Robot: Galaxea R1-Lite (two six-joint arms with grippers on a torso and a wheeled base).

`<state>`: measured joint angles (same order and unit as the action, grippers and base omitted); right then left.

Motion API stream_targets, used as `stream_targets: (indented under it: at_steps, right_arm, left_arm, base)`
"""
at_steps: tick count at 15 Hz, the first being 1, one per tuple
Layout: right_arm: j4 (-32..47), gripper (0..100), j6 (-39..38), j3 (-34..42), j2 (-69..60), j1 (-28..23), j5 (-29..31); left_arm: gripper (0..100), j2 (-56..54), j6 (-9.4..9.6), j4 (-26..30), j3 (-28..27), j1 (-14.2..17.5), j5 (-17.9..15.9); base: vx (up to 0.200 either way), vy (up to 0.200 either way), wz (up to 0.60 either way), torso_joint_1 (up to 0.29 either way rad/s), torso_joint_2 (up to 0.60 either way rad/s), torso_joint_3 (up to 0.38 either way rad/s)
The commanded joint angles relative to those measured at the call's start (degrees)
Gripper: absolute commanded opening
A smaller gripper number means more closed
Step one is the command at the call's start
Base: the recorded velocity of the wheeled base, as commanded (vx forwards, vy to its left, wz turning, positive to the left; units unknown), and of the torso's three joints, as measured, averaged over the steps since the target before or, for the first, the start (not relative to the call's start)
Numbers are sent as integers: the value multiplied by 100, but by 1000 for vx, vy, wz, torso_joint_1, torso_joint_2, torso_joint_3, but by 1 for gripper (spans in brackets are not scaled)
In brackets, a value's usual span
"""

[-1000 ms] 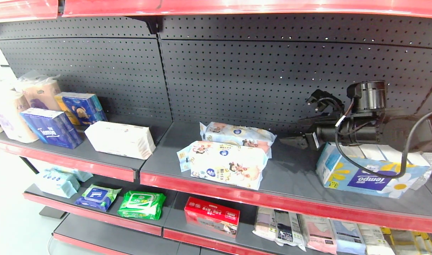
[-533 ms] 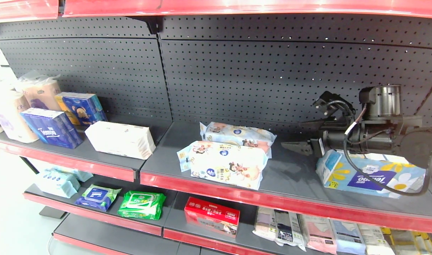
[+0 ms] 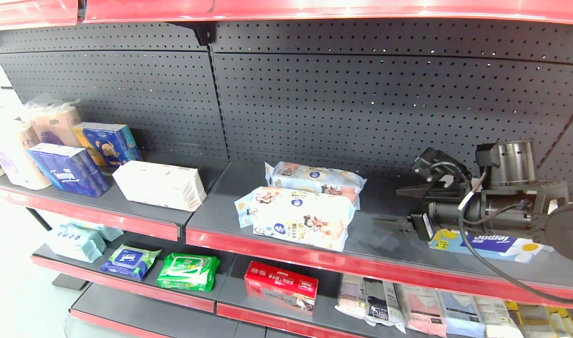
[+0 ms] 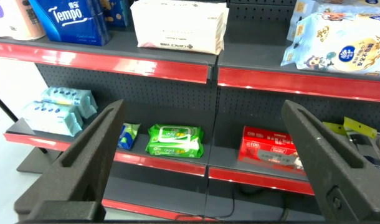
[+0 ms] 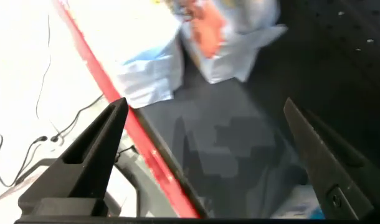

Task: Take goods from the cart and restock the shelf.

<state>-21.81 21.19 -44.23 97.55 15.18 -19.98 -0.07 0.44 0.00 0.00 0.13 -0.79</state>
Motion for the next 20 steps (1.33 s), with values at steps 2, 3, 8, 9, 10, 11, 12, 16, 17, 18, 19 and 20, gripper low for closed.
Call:
stream_targets:
  at_steps: [2,3,8,9,10,11,12,16,17,18,19,20]
  right_arm:
    - [-16,100,-115,37,186,354,73]
    - [-8,100,-194,37,212,460,126]
    - [1,100,-686,-60,379,776,328]
    - [1,100,-686,-60,379,776,328]
    - [-60,100,-800,-156,484,864,337]
    - [-183,100,-862,-200,572,873,363]
    - [-280,100,-950,-209,634,917,451]
    - [-658,100,-1574,-192,730,1145,618]
    - [-676,100,-1609,-174,748,1154,618]
    - [-790,100,-1644,-156,783,1137,618]
    - [-983,100,-1820,-112,853,1137,671]
    - [-1185,100,-1987,-77,906,1163,803]
  left_arm:
    - [100,7,0,0,0,4,0]
    - [100,7,0,0,0,4,0]
    - [100,7,0,0,0,4,0]
    - [100,7,0,0,0,4,0]
    - [100,7,0,0,0,4,0]
    - [100,7,0,0,0,4,0]
    - [100,7,0,-9,0,4,0]
    - [100,7,0,0,0,4,0]
    - [100,7,0,0,0,4,0]
    - [100,7,0,0,0,4,0]
    - [100,7,0,0,0,4,0]
    - [100,7,0,0,0,4,0]
  base:
    - [0,0,0,0,0,0]
    - [0,0,0,0,0,0]
    - [0,0,0,0,0,0]
    - [0,0,0,0,0,0]
    - [0,0,0,0,0,0]
    - [0,0,0,0,0,0]
    - [0,0,0,0,0,0]
    - [0,0,0,0,0,0]
    - [0,0,0,0,0,0]
    - [0,0,0,0,0,0]
    - [0,0,0,0,0,0]
    - [0,0,0,0,0,0]
